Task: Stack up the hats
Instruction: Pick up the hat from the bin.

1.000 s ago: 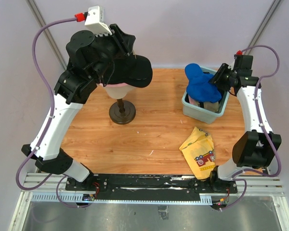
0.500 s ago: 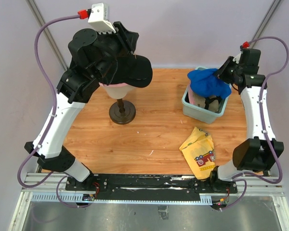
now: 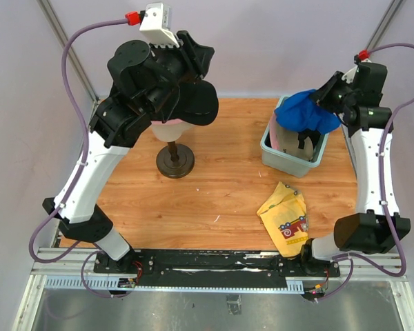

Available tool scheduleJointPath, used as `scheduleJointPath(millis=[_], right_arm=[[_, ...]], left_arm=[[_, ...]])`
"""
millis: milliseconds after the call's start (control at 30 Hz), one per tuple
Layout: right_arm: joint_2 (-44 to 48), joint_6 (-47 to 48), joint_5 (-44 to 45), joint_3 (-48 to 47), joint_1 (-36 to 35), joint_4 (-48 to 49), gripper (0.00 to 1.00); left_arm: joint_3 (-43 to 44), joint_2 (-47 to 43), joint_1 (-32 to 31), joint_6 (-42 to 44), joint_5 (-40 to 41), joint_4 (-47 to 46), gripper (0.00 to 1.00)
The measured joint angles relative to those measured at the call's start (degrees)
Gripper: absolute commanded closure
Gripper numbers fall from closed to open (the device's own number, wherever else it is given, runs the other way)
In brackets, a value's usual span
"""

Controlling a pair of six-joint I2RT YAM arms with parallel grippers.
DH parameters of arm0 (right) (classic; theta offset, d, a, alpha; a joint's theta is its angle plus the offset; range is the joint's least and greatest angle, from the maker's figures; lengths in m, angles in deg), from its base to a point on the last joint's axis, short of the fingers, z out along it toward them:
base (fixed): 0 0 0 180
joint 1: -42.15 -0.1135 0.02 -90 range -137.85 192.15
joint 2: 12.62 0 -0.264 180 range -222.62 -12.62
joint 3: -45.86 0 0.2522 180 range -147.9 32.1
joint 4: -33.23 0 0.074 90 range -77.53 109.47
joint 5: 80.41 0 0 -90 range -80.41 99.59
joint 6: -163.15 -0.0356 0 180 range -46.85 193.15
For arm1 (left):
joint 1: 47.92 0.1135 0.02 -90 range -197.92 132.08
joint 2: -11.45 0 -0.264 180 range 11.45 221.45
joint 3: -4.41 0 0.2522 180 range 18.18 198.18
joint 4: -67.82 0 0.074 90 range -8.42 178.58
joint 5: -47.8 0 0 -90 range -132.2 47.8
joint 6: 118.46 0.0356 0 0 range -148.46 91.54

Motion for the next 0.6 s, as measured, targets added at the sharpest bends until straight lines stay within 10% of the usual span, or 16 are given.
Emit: scheduleJointPath(millis=[600], right_arm=[[9.18, -28.09, -7.82, -2.97, -0.52, 18.86, 0.99]], left_arm=[[-10.32, 0.55, -4.22, -2.75, -14.84, -7.56, 0.49]])
